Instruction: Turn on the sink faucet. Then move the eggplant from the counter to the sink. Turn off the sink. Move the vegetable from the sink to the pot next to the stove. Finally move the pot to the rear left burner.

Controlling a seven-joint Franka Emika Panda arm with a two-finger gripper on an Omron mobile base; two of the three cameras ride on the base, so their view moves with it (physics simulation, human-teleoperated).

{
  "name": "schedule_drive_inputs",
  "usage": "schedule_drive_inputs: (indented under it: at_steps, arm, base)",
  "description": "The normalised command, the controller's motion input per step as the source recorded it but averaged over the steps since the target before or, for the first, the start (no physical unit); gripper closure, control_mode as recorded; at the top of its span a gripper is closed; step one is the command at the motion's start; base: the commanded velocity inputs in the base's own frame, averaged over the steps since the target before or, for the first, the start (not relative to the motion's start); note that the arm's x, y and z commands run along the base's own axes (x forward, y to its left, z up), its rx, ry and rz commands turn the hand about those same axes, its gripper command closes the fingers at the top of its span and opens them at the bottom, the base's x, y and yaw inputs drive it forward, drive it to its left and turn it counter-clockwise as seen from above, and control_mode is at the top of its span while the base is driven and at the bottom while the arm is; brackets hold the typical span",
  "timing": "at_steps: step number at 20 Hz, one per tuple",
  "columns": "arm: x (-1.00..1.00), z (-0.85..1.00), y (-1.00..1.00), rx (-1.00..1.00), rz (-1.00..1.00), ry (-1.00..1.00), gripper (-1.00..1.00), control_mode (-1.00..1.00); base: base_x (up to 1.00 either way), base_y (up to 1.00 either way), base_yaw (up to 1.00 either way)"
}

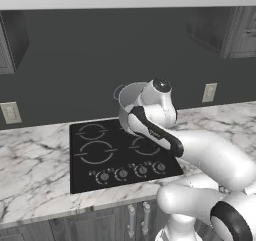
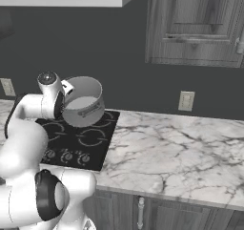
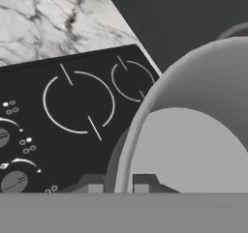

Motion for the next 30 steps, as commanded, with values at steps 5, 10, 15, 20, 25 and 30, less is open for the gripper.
schedule_drive_inputs:
  at_steps: [5,10,15,20,25,30]
  arm:
    - [0.14,0.00,1.00,0.00,0.26,0.09,1.00,-1.00]
    - [0.21,-0.10,0.93,-0.01,0.22,0.02,1.00,-1.00]
    - [0.19,-0.35,0.23,-0.05,0.15,0.01,1.00,-1.00]
    - [0.36,-0.20,0.33,-0.02,0.06,0.07,1.00,-1.00]
    - [0.36,-0.15,0.39,-0.02,0.05,0.12,1.00,-1.00]
    - [0.31,-0.14,0.24,-0.02,0.01,0.10,1.00,-1.00]
  base:
    - [0.00,0.00,0.00]
    - [0.00,0.00,0.00]
    - [0.00,0.00,0.00]
    - [0.00,0.00,0.00]
    - [0.00,0.00,0.00]
    - [0.00,0.00,0.00]
